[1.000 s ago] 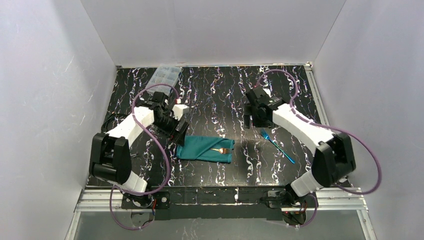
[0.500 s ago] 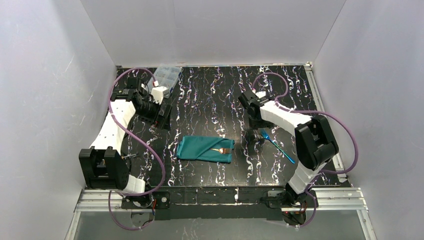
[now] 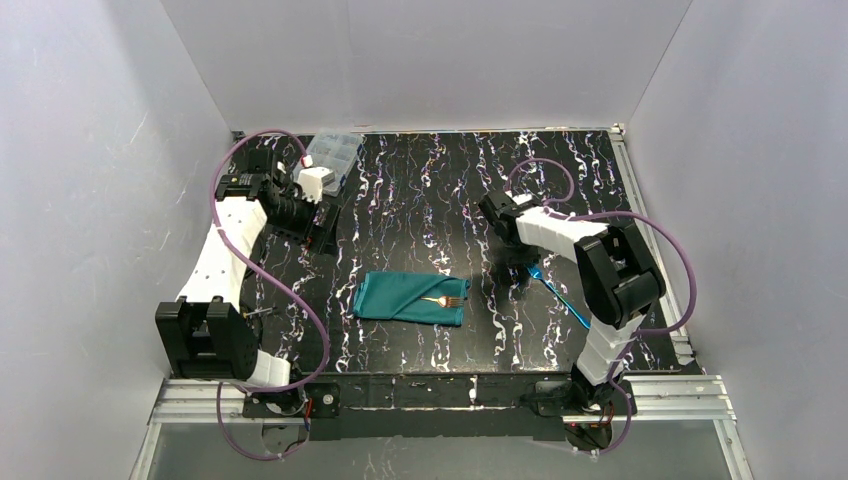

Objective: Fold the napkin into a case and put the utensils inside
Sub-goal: Pick up the fork from the center of the board, then pass from the right arm to the left

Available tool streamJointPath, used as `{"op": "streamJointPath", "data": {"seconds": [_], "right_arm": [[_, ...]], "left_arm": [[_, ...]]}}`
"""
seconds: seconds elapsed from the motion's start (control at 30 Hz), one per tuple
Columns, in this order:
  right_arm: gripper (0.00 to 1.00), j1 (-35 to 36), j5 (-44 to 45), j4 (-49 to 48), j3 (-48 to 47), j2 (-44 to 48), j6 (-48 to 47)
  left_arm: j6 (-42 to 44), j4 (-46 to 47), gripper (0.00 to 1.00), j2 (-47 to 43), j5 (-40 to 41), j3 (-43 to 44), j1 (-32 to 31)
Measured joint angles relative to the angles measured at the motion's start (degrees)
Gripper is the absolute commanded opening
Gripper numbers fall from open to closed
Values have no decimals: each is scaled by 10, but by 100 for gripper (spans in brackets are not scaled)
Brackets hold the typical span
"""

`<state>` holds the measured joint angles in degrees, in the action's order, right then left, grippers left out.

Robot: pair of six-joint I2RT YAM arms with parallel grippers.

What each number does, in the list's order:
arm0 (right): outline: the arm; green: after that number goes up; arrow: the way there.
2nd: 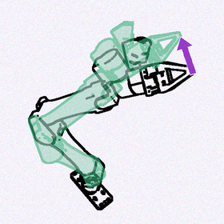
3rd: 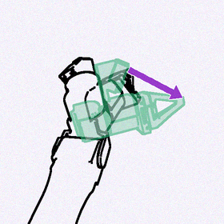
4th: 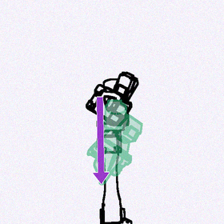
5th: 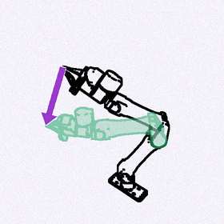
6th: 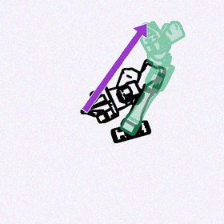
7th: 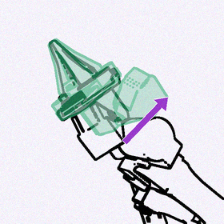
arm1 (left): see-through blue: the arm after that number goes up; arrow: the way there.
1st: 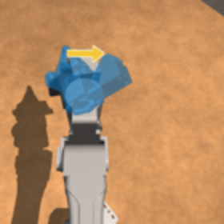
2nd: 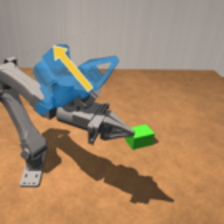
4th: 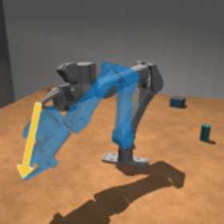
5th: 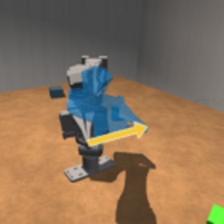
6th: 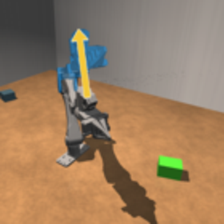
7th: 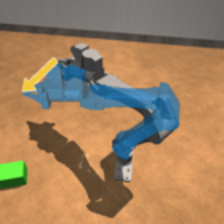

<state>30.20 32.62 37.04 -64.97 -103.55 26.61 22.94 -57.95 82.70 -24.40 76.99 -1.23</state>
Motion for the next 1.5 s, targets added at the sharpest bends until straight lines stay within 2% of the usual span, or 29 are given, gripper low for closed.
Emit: {"op": "streamJointPath", "data": {"seconds": [0.17,0.27,0.47,0.67,0.8,0.9,1.1,1.33,1.5], "right_arm": [[19,-9,1,-14,8,0,-3],[2,-9,10,-17,9,0,-12],[1,-14,29,-21,11,14,-29],[1,-6,-31,-21,10,58,-43],[1,4,-92,-17,-17,123,-57],[1,7,-151,-19,-67,156,-63],[1,9,-351,-59,-155,187,-42],[1,17,-554,-202,-190,196,81],[1,19,-629,-359,-169,206,212]], "left_arm": [[0,1,99,-1,1,0,1],[0,0,99,-1,1,0,4],[0,0,98,-5,2,0,7],[0,0,98,-7,-5,0,7],[-2,-4,96,-6,-32,16,7],[-7,-6,99,-5,-82,39,7],[-14,-22,99,11,-231,68,-8],[-2,-43,99,17,-351,87,-84],[-15,-32,98,23,-409,97,-99]]}}
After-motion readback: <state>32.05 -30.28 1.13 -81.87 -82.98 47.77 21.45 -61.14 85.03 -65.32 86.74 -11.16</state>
